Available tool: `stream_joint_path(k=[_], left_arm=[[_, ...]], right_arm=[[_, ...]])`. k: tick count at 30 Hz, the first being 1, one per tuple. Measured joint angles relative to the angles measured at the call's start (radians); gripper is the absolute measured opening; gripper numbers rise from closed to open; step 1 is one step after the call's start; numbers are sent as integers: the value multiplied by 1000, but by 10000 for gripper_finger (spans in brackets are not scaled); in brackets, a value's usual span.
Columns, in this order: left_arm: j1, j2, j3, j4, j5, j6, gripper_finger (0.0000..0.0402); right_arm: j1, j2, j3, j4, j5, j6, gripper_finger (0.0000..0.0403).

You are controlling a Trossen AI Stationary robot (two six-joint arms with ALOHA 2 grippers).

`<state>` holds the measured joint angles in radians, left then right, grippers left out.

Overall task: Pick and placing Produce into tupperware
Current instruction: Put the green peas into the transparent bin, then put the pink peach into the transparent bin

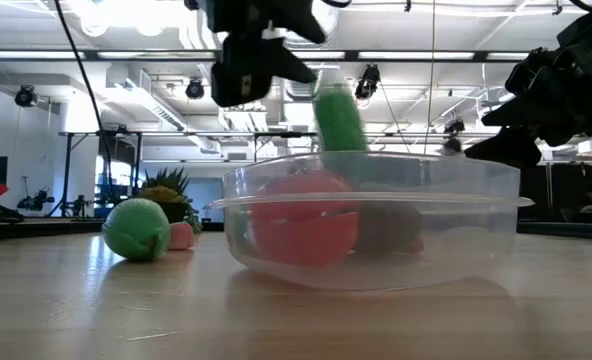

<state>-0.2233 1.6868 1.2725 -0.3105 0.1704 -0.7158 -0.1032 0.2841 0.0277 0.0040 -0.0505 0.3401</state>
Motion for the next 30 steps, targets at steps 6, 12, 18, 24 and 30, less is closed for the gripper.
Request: stream_joint_path(k=[6, 12, 18, 24, 30], left_arm=[[-42, 89, 16, 23, 9, -12, 133], [-38, 55, 19, -146, -76, 72, 133], [-32, -69, 19, -520, -361, 367, 135], [-34, -138, -71, -584, -415, 493, 187], [-34, -118, -176, -520, -412, 611, 249]], right_arm=[[0, 2, 0, 0, 0, 0, 327], [0, 6, 0, 0, 0, 0, 327], [0, 6, 0, 0, 0, 0, 327], [0, 6, 0, 0, 0, 0, 327], [0, 7, 0, 0, 0, 0, 327]])
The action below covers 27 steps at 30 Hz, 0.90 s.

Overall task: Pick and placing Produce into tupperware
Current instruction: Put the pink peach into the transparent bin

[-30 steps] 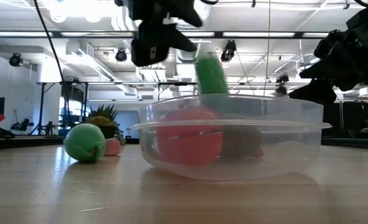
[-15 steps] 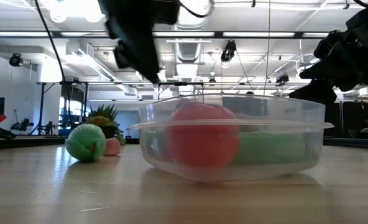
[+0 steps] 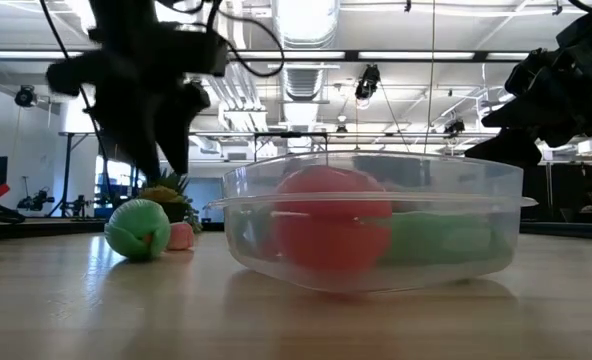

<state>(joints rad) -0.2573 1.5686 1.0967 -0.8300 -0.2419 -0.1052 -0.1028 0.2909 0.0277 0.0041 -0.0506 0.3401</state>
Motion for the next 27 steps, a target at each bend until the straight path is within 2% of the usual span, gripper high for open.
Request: stream_joint_path(k=[7, 14, 17, 27], left_arm=[[8, 5, -75, 161, 0, 60, 244], [27, 17, -98, 171, 7, 67, 205], [44, 15, -115, 223, 8, 66, 192], [90, 15, -172, 241, 88, 57, 187]], right_arm=[[0, 0, 0, 0, 0, 0, 327], [0, 0, 0, 0, 0, 0, 327], [0, 0, 0, 0, 0, 0, 327], [0, 0, 0, 0, 0, 0, 327]])
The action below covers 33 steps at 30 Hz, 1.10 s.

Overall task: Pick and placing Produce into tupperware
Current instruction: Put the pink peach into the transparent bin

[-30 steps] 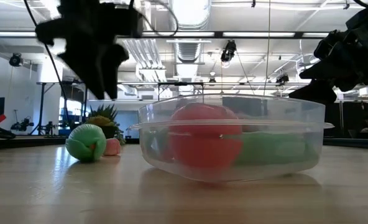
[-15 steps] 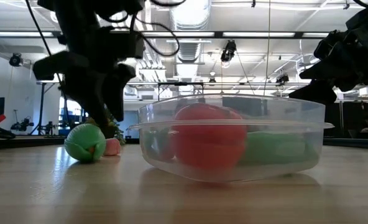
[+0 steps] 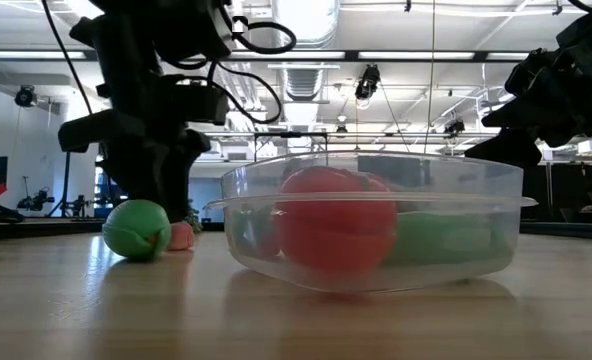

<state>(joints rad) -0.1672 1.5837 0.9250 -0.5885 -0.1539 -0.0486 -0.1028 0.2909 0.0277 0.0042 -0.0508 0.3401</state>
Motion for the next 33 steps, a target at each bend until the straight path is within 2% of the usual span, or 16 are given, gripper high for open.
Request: stream_joint_path(k=[8, 33], left_arm=[[18, 14, -9, 102, 9, 2, 187], [18, 52, -48, 109, 41, -23, 178]], right_arm=[[0, 0, 0, 0, 0, 0, 327], [0, 0, 0, 0, 0, 0, 327]])
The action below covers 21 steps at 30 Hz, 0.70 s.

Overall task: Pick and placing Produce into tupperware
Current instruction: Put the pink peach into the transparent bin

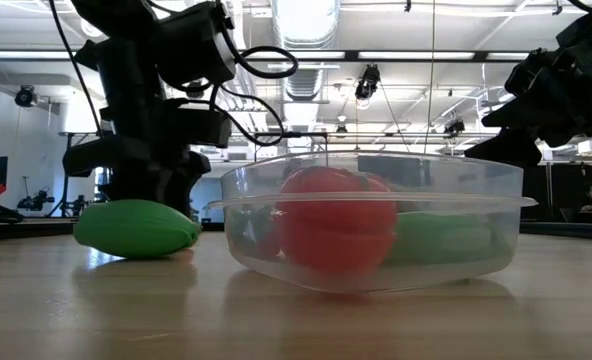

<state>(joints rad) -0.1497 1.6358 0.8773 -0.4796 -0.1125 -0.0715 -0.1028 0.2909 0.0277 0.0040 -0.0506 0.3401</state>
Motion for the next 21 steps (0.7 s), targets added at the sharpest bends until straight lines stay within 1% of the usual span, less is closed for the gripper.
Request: stream_joint_path(k=[7, 10, 17, 21], left_arm=[[0, 0, 0, 3, -6, 0, 123], [0, 0, 0, 5, -6, 0, 105], [0, 0, 30, 7, -9, 0, 96], [-6, -4, 99, -7, -1, -4, 95]], right_arm=[[0, 0, 0, 0, 0, 0, 327], [0, 0, 0, 0, 0, 0, 327], [0, 0, 0, 0, 0, 0, 327], [0, 0, 0, 0, 0, 0, 327]])
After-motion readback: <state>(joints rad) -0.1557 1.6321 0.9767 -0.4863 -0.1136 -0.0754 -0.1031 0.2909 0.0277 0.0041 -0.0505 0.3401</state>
